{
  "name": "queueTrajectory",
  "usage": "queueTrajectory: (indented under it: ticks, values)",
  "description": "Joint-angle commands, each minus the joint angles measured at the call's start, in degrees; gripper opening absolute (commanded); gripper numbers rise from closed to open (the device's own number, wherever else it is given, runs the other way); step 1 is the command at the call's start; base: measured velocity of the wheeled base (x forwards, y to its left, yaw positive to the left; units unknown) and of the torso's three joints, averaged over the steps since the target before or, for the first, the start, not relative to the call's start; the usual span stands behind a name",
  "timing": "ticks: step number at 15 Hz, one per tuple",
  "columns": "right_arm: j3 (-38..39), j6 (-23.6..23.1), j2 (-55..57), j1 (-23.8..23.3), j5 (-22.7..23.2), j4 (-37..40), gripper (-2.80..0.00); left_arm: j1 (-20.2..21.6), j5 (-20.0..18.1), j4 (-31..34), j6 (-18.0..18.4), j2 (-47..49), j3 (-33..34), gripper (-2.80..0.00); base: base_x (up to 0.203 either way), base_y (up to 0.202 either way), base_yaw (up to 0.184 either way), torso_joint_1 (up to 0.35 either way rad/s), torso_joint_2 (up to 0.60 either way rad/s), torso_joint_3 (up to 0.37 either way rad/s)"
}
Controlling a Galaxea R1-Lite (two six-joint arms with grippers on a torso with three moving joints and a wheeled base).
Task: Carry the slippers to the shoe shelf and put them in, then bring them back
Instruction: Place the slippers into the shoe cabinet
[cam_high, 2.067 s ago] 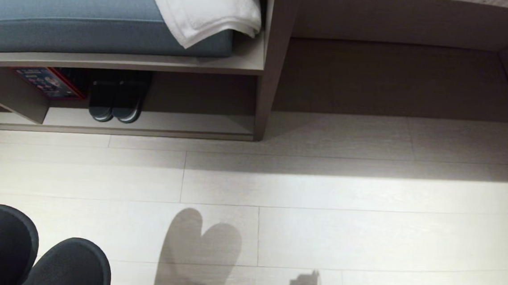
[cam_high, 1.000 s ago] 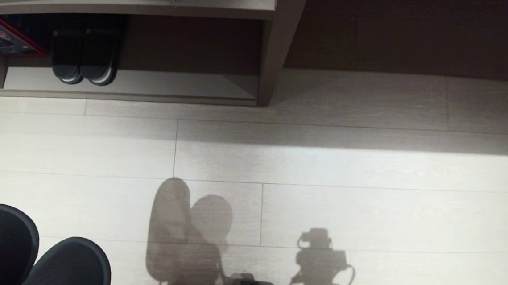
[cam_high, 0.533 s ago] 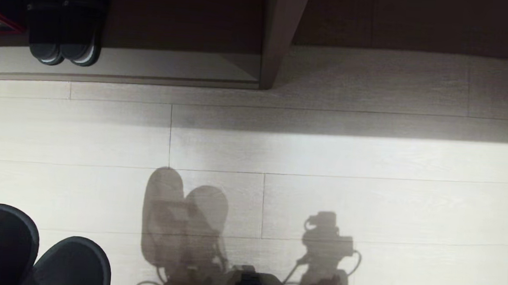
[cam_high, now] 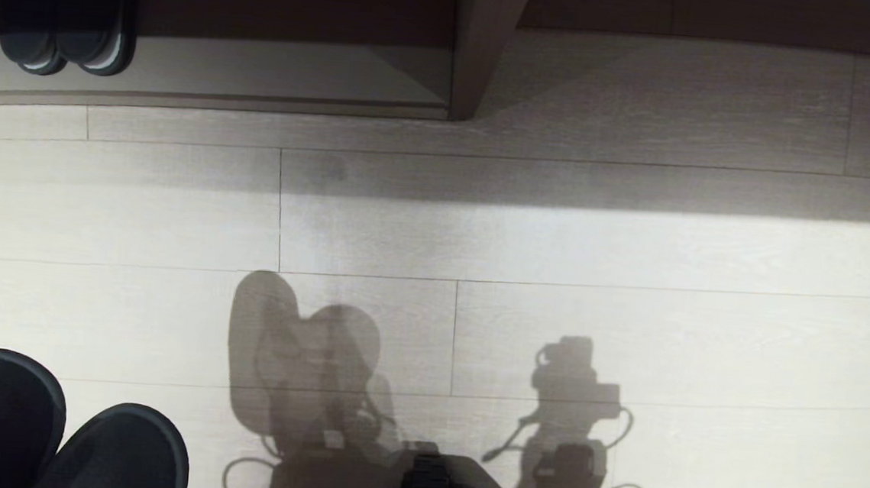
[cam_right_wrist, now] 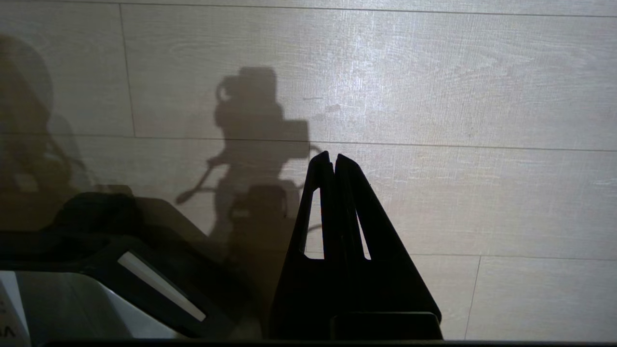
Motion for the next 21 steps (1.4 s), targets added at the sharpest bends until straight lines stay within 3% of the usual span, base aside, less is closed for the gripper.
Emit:
queueTrajectory:
  ticks: [1, 11, 15, 17, 21]
  values:
    - [0.0, 0.0, -0.04, 0.03, 0.05, 0.0, -2.8, 0.0, -0.01, -0.01, -0.05, -0.05, -0.06, -2.8, 0.0, 0.0, 0.0, 0.002, 0.01, -0.046]
    - [0.0, 0.0, -0.04, 0.05, 0.05, 0.0, -2.8, 0.0, 0.16, -0.01, -0.22, -0.05, -0.09, -2.8, 0.0, 0.0, 0.0, 0.0, 0.0, -0.003]
    - [0.0, 0.0, -0.04, 0.04, 0.05, 0.0, -2.8, 0.0, 0.14, 0.97, 0.06, -0.05, -4.28, -2.8, 0.0, 0.0, 0.0, 0.0, 0.0, 0.0]
    - [0.0, 0.0, -0.04, -0.04, 0.05, 0.0, -2.8, 0.0, -0.03, 5.43, 0.16, 0.1, -12.92, -2.8, 0.0, 0.0, 0.0, 0.0, 0.0, 0.0]
    - [0.0, 0.0, -0.04, 0.05, 0.05, 0.0, -2.8, -0.04, -0.67, 21.23, 0.32, 6.45, -32.55, -2.8, 0.0, 0.0, 0.0, 0.0, 0.0, 0.0]
